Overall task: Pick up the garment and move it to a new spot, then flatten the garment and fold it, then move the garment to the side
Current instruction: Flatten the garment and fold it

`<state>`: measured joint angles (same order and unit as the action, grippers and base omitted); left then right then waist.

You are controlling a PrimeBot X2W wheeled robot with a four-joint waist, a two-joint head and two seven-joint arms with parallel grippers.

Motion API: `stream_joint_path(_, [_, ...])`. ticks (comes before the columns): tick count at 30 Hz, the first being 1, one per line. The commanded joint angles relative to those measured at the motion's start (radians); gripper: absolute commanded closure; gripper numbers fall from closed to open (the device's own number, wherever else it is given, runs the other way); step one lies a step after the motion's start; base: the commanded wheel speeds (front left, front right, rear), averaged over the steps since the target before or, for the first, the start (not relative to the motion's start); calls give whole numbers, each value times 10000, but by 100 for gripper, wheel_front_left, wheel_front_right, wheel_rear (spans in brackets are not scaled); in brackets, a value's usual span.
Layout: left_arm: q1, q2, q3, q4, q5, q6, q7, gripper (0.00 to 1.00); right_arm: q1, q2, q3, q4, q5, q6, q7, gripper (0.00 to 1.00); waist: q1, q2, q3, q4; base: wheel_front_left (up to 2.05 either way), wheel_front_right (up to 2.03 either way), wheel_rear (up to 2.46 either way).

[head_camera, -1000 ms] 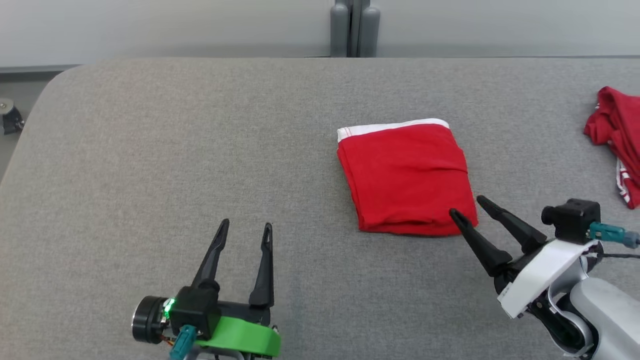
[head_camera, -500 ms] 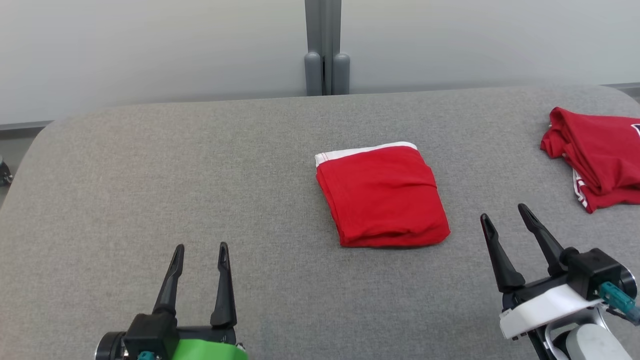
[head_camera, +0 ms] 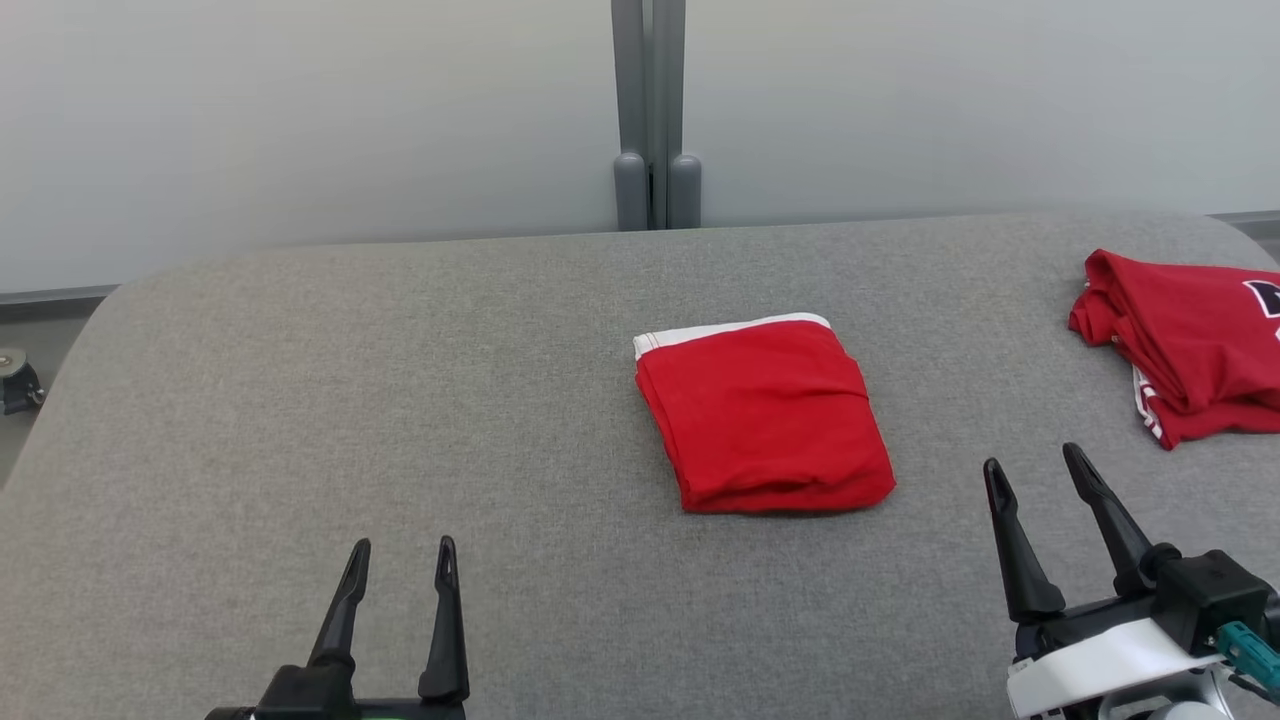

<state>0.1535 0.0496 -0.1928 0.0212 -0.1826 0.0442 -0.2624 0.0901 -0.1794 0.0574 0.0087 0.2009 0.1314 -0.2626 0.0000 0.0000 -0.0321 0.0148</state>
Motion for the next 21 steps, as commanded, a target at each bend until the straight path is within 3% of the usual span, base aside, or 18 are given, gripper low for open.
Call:
stream_joint_path(1, [108, 21, 82, 103, -12, 36, -28, 0, 164, 25, 13, 24, 80, -17, -23, 0, 0, 0, -62, 40, 0, 0, 0])
stream_joint_path(21, [-138, 21, 349, 521, 103, -118, -28, 0, 279, 198, 21, 325, 107, -17, -23, 0, 0, 0, -221, -43, 0, 0, 0])
